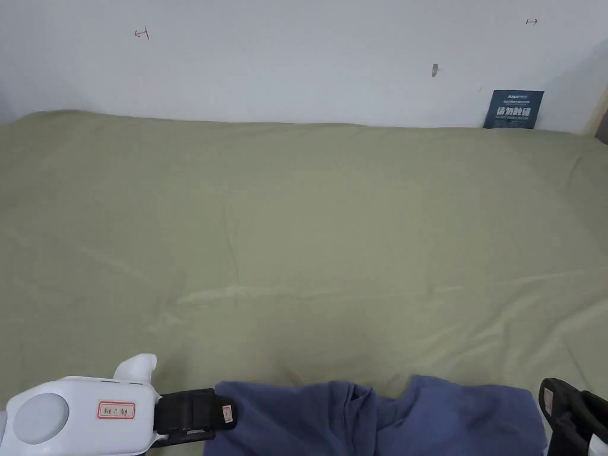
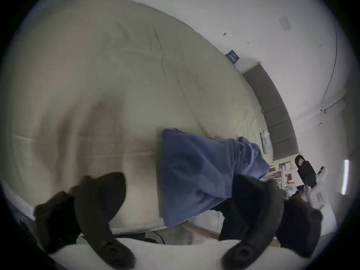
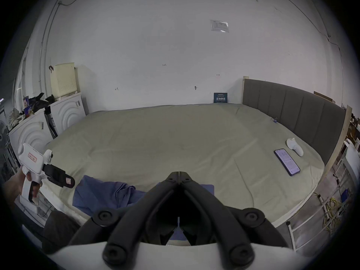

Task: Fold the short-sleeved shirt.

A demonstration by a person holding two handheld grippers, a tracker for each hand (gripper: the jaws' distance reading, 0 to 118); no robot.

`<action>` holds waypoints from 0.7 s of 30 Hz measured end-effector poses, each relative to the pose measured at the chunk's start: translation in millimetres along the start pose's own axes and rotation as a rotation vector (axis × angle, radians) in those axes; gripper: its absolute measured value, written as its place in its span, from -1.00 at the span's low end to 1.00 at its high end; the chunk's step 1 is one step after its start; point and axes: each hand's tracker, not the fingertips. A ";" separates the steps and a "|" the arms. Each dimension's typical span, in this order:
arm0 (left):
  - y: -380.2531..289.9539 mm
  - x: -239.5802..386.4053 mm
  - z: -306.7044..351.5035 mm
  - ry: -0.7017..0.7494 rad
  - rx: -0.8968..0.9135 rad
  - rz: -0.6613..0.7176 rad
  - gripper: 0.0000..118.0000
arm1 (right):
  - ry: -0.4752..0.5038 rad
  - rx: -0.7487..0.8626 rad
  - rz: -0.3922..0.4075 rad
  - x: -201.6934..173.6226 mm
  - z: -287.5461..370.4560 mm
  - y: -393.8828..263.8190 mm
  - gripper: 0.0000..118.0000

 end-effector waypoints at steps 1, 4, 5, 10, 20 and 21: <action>2.2 -2.8 -6.3 -0.036 -0.037 0.027 0.92 | -0.003 -0.003 0.002 0.6 -0.3 0.1 -1.00; 5.5 -10.5 -27.3 -0.120 -0.071 0.015 0.92 | -0.012 -0.008 0.002 0.9 -1.8 3.3 -1.00; 7.6 -10.5 -29.8 -0.119 -0.062 0.012 0.92 | -0.015 -0.010 0.001 1.2 -1.9 3.3 -1.00; 20.3 -8.1 -38.1 -0.262 -0.109 0.069 0.16 | -0.022 -0.018 0.004 2.4 -1.1 2.8 -1.00; 10.5 -4.7 -1.2 -0.120 -0.020 0.053 -0.79 | -0.025 0.001 0.003 7.2 4.4 10.0 -1.00; 5.8 -1.5 15.2 -0.092 0.014 0.048 -0.79 | -0.023 0.006 0.003 7.3 4.0 10.9 -1.00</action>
